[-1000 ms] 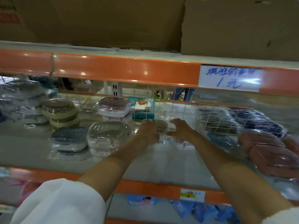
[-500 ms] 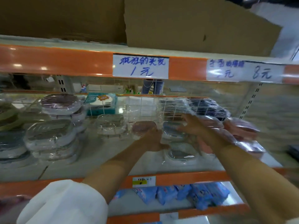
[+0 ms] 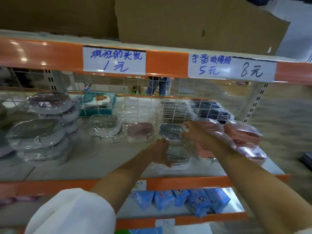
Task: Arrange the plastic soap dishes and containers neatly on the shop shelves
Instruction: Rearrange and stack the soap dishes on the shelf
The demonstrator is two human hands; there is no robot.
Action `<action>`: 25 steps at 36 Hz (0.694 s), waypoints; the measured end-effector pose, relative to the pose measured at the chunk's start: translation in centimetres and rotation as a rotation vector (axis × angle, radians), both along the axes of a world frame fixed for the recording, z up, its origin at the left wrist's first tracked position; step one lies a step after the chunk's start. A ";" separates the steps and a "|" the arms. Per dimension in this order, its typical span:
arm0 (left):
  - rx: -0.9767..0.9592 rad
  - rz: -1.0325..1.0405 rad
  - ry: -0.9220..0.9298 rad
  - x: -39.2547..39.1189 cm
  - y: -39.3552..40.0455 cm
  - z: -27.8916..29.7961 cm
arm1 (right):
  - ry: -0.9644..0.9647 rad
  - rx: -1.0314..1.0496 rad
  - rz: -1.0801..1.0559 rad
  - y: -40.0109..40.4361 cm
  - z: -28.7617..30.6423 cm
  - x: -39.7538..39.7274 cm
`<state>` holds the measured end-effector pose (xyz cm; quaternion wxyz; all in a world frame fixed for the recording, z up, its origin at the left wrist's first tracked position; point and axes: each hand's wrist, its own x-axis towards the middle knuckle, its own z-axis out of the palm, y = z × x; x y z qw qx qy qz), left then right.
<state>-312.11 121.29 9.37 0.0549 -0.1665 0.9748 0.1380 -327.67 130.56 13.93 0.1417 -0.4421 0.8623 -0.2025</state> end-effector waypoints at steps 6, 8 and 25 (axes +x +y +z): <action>0.072 0.110 0.088 3.7 -2.4 0.5 | 0.111 0.050 0.123 -3.4 0.3 2.4; 0.117 0.156 0.164 5.7 -3.8 0.8 | 0.114 0.054 0.179 -4.7 0.3 3.3; 0.112 0.586 0.524 16.9 -13.2 7.6 | 0.404 0.317 0.324 -13.4 -3.1 8.3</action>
